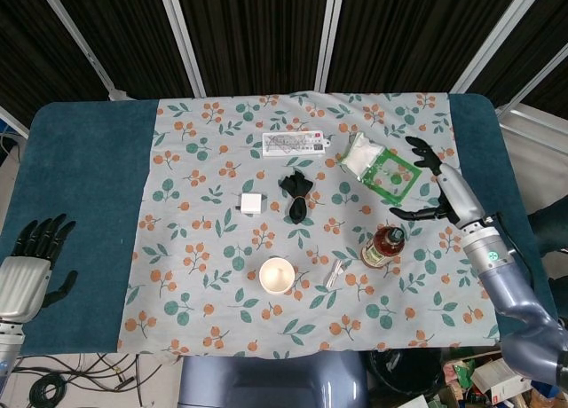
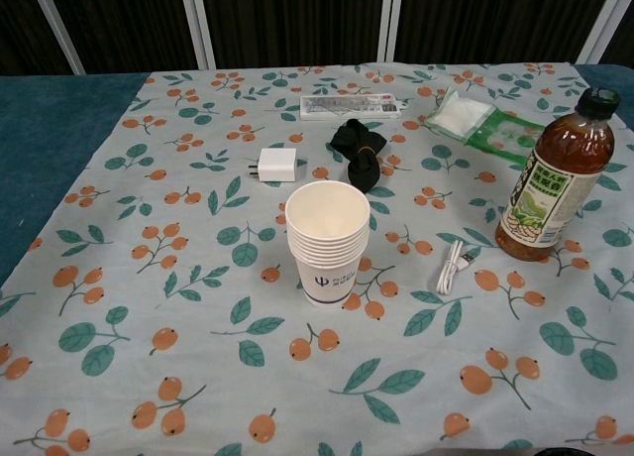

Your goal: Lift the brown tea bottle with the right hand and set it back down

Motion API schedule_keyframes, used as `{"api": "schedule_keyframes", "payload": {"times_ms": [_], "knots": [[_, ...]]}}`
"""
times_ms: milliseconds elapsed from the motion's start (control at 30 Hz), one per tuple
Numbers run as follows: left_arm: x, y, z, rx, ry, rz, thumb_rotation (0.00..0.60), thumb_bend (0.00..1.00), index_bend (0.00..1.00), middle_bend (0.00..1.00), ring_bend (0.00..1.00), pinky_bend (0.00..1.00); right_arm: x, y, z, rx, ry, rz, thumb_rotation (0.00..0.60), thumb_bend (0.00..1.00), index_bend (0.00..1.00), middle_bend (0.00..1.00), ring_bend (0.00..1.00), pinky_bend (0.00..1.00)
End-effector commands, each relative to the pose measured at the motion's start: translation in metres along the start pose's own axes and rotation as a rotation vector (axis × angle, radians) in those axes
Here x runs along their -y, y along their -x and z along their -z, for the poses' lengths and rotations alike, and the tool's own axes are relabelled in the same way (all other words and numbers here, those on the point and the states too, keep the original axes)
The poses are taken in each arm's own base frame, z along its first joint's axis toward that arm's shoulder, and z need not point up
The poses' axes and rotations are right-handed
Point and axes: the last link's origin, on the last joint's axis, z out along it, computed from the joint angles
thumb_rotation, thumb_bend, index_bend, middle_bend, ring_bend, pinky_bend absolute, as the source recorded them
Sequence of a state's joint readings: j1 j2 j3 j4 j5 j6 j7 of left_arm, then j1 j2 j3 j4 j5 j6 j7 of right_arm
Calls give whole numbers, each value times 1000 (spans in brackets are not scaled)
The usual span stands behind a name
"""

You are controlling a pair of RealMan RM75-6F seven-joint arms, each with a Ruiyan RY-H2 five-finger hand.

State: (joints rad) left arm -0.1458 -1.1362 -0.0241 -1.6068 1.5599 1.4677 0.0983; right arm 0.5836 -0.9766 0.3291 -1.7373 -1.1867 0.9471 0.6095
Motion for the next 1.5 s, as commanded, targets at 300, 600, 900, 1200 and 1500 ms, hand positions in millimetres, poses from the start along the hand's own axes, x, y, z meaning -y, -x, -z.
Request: {"api": "schedule_keyframes", "payload": {"times_ms": [300,600,900,1200,1500], "knots": [[0,1,0,0,-13,-5,600,375,27,0,0,0,-44,1,55,-49,59,-41,600,9,0,4,67,143],[0,2,0,7,-22,-9,600,375,27,0,0,0,-76,37,86,-13,78,-95,600,9,0,5,67,143],[0,1,1,2,-30,-3,600,375,24,0,0,0,-106,84,98,16,119,-152,600,8,0,7,67,143],[1,1,1,-1,-31,-10,600,375,11,0,0,0,-128,118,91,3,157,-149,600,9,0,24,67,143],[1,1,1,-4,-39,-30,600,376,9,0,0,0,-137,136,71,-48,167,-253,600,8,0,46,71,143]]}}
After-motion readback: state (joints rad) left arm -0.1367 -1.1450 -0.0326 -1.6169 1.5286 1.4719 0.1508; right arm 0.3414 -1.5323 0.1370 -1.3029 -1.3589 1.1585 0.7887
